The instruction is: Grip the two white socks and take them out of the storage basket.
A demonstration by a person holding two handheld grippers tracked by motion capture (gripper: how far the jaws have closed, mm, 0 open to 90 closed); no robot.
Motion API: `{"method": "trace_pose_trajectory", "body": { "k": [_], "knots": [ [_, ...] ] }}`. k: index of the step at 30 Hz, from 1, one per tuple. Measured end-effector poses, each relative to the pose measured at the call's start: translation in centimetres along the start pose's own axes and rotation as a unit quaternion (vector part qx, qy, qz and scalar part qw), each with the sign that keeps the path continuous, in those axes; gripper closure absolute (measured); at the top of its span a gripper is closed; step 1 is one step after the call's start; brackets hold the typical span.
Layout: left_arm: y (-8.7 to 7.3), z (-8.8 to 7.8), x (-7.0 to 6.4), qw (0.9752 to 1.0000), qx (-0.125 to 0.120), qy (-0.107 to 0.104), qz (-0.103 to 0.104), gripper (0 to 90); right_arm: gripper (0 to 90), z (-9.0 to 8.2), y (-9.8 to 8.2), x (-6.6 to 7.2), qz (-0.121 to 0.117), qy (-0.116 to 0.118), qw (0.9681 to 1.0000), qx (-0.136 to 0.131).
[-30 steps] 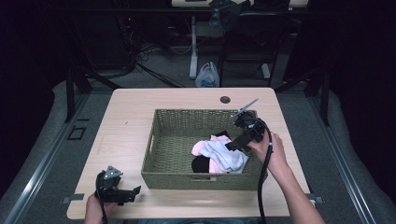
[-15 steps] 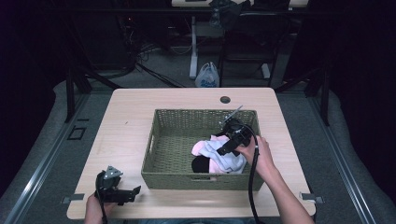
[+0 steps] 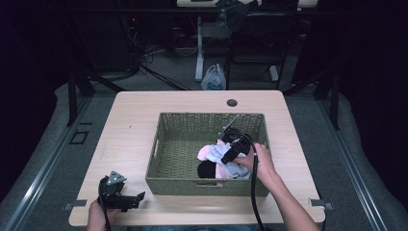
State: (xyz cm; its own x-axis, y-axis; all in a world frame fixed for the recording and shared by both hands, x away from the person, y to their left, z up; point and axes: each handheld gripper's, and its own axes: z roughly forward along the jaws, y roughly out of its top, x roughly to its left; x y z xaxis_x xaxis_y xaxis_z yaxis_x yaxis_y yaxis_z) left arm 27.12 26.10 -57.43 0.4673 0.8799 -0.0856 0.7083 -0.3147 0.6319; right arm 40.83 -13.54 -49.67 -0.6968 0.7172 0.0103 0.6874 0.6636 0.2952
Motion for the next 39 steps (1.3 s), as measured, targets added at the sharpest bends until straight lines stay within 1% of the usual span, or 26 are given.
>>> {"method": "trace_pose_trajectory", "body": {
  "k": [1,2,3,5,6,7,8,9,10,12,13,16,17,18,20,22,23,25,26,27,28,31,32,34,35,39],
  "knots": [
    [0.0,0.0,0.0,1.0,0.0,0.0,0.0,1.4,31.2,0.2,0.0,0.1,0.004,0.0,1.0,-0.001],
    [0.0,0.0,0.0,1.0,0.0,0.0,0.0,1.4,37.3,0.3,0.1,0.1,0.002,0.001,1.0,0.007],
    [0.0,0.0,0.0,1.0,0.0,0.0,0.0,1.4,37.3,0.3,0.1,0.1,0.002,0.001,1.0,0.007],
    [0.0,0.0,0.0,1.0,0.0,0.0,0.0,1.4,51.8,0.7,0.1,0.1,0.004,-0.004,0.9998,0.02],
    [0.0,0.0,0.0,1.0,0.0,0.0,0.0,1.4,51.8,0.7,0.1,0.1,0.004,-0.004,0.9998,0.02],
    [0.0,0.0,0.0,1.0,0.0,0.0,0.0,1.4,54.3,0.7,0.1,0.1,0.001,-0.007,0.9996,0.026],
    [0.0,0.0,0.0,1.0,0.0,0.0,0.0,1.4,60.5,0.7,0.1,0.1,0.003,-0.009,0.9995,0.029],
    [0.0,0.0,0.0,1.0,0.0,0.001,0.0,1.4,67.7,0.6,0.1,0.1,0.007,-0.007,0.9997,0.024],
    [0.0,0.0,0.0,1.0,0.0,0.0,0.0,1.4,71.2,0.6,0.1,0.1,0.008,-0.01,0.9997,0.022],
    [0.0,0.0,0.0,1.0,0.0,0.0,0.0,1.4,73.6,0.4,0.0,0.0,0.004,-0.012,0.9996,0.024],
    [0.0,0.0,0.0,1.0,0.0,0.0,0.0,1.4,76.7,0.1,-0.1,-0.2,0.016,-0.008,0.9998,0.013],
    [0.0,0.0,0.0,1.0,0.0,0.0,0.0,1.4,77.3,-0.4,-0.2,-0.6,0.017,-0.006,0.9998,0.011],
    [0.0,0.0,0.0,1.0,0.0,0.0,0.0,1.4,77.4,-0.9,-0.4,-0.9,0.022,-0.002,0.9998,0.001],
    [0.0,0.0,0.0,1.0,0.0,0.0,0.0,1.4,77.4,-0.9,-0.4,-0.9,0.022,-0.002,0.9998,0.001],
    [0.0,0.0,0.0,1.0,0.0,0.001,0.0,1.4,77.4,-1.6,-0.6,-1.2,0.029,0.001,0.9996,-0.005],
    [0.0,0.0,0.0,1.0,0.0,0.001,0.0,1.4,77.4,-1.9,-0.6,-1.3,0.028,0.002,0.9996,-0.007],
    [0.0,0.0,0.0,1.0,0.0,0.001,-0.001,1.4,77.8,-2.5,-0.7,-1.5,0.029,0.005,0.9995,-0.009],
    [0.0,0.0,0.0,1.0,0.0,0.002,-0.001,1.4,78.4,-2.9,-0.7,-1.6,0.028,0.005,0.9995,-0.012],
    [0.0,0.0,0.0,1.0,0.0,0.001,-0.001,1.4,78.5,-3.0,-0.8,-1.5,0.042,0.008,0.9986,-0.033],
    [0.0,0.0,0.0,1.0,0.0,0.001,-0.001,1.4,78.5,-3.5,-0.7,-1.8,0.027,0.008,0.9994,-0.019],
    [0.0,0.0,0.0,1.0,0.0,0.001,-0.001,1.4,78.5,-3.5,-0.7,-1.8,0.027,0.008,0.9994,-0.019],
    [0.0,0.0,0.0,1.0,0.0,0.002,-0.001,1.4,78.7,-4.4,-0.6,-2.1,0.03,0.007,0.9992,-0.024],
    [0.0,0.0,0.0,1.0,0.0,0.001,-0.001,1.4,78.7,-4.5,-0.6,-2.0,0.033,0.003,0.9989,-0.032],
    [0.0,0.0,0.0,1.0,0.0,0.001,-0.001,1.4,79.0,-5.2,-0.5,-2.3,0.026,0.004,0.9993,-0.026],
    [0.0,0.0,0.0,1.0,0.0,0.001,-0.001,1.4,79.1,-5.8,-0.5,-2.5,0.028,0.005,0.9992,-0.03],
    [0.0,0.0,0.0,1.0,0.0,0.001,0.0,1.4,79.2,-6.6,-0.5,-2.8,0.033,0.01,0.9985,-0.042]
  ]
}}
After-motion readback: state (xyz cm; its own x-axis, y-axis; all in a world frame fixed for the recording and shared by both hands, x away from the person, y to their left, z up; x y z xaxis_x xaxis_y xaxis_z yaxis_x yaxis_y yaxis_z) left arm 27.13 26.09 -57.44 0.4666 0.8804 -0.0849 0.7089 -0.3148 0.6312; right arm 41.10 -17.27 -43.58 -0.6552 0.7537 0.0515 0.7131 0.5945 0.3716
